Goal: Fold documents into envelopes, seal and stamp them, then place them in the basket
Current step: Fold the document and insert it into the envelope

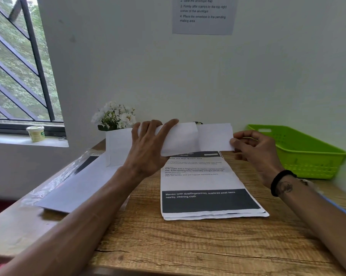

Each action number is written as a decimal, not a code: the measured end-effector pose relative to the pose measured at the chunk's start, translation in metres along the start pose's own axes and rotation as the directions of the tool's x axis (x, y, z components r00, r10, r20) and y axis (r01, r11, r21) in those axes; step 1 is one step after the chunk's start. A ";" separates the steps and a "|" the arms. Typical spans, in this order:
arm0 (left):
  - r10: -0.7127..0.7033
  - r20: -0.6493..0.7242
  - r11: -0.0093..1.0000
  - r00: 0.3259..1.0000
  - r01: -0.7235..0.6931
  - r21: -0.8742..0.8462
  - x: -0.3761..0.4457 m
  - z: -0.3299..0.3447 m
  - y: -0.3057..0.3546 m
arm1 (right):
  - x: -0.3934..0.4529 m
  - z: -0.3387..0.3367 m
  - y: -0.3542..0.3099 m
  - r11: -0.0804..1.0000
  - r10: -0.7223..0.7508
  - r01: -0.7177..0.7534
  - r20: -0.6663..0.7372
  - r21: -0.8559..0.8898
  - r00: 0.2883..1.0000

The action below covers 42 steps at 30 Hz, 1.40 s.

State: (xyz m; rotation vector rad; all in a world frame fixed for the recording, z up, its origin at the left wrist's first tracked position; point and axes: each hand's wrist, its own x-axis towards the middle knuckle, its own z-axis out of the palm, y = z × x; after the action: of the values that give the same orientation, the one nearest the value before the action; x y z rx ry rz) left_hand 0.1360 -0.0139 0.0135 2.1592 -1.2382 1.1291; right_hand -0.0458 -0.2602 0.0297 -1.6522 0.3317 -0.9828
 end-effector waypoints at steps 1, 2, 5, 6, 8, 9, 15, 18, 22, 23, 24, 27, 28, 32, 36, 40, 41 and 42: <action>0.000 0.002 1.000 1.000 0.000 0.002 0.000 0.000 0.000 | -0.002 0.002 -0.001 1.000 -0.020 0.020 0.020 -0.021 1.000; -0.001 0.005 1.000 1.000 0.001 0.004 0.000 0.000 0.000 | -0.003 0.004 -0.001 0.998 -0.045 0.047 0.039 -0.049 0.998; -0.002 0.016 1.000 1.000 0.002 0.000 0.000 0.000 0.001 | -0.008 0.012 -0.001 0.981 -0.113 0.126 0.091 -0.149 0.989; -0.003 0.017 1.000 1.000 0.003 -0.003 0.000 0.000 0.001 | -0.010 0.015 0.000 0.974 -0.126 0.144 0.106 -0.177 0.986; -0.002 0.018 1.000 1.000 0.002 -0.005 0.000 0.001 0.002 | -0.013 0.019 0.002 0.949 -0.155 0.190 0.151 -0.252 0.976; -0.003 0.016 1.000 1.000 0.003 -0.006 0.000 0.001 0.003 | -0.015 0.020 0.002 0.930 -0.168 0.217 0.182 -0.297 0.969; 0.012 0.001 1.000 1.000 -0.012 -0.003 -0.001 0.000 0.006 | -0.030 0.026 -0.004 0.863 -0.179 0.322 0.361 -0.389 0.915; 0.020 -0.004 1.000 1.000 -0.020 0.007 0.000 0.000 0.009 | -0.033 0.026 -0.006 0.824 -0.143 0.336 0.406 -0.457 0.903; 0.028 0.006 1.000 1.000 -0.028 -0.001 0.001 0.000 0.013 | -0.033 0.029 -0.003 0.764 -0.187 0.410 0.438 -0.498 0.879; 0.031 0.008 1.000 0.999 -0.031 -0.003 0.001 0.000 0.013 | -0.032 0.030 -0.001 0.764 -0.188 0.415 0.444 -0.495 0.876; 0.033 0.008 0.999 0.999 -0.033 -0.003 0.001 0.000 0.014 | -0.032 0.031 -0.001 0.767 -0.184 0.413 0.448 -0.492 0.875; 0.039 0.000 0.999 0.999 -0.039 -0.002 0.001 -0.001 0.015 | -0.034 0.033 -0.001 0.764 -0.171 0.414 0.464 -0.495 0.869; 0.043 0.000 0.999 0.999 -0.043 -0.006 0.000 -0.001 0.015 | -0.035 0.033 -0.002 0.762 -0.164 0.416 0.472 -0.497 0.866; 0.064 0.003 0.998 0.998 -0.064 -0.012 0.000 0.000 0.018 | -0.037 0.034 -0.004 0.765 -0.155 0.420 0.493 -0.489 0.856; 0.074 0.010 0.997 0.997 -0.073 -0.023 0.000 0.001 0.021 | -0.038 0.034 -0.001 0.765 -0.154 0.427 0.507 -0.482 0.848; 0.077 0.020 0.997 0.997 -0.076 -0.022 -0.001 0.000 0.022 | -0.036 0.033 0.001 0.762 -0.145 0.422 0.506 -0.492 0.850; 0.078 0.019 0.997 0.997 -0.077 -0.021 -0.001 0.000 0.023 | -0.035 0.033 0.002 0.763 -0.138 0.417 0.506 -0.494 0.851; 0.079 0.016 0.997 0.997 -0.079 -0.020 -0.001 0.000 0.023 | -0.035 0.033 0.002 0.766 -0.130 0.411 0.508 -0.494 0.852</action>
State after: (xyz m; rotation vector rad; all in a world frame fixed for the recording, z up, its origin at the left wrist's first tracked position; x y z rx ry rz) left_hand 0.1161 -0.0256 0.0116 2.1266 -1.3465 1.1283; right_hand -0.0425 -0.2151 0.0125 -2.5069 0.0666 -0.7028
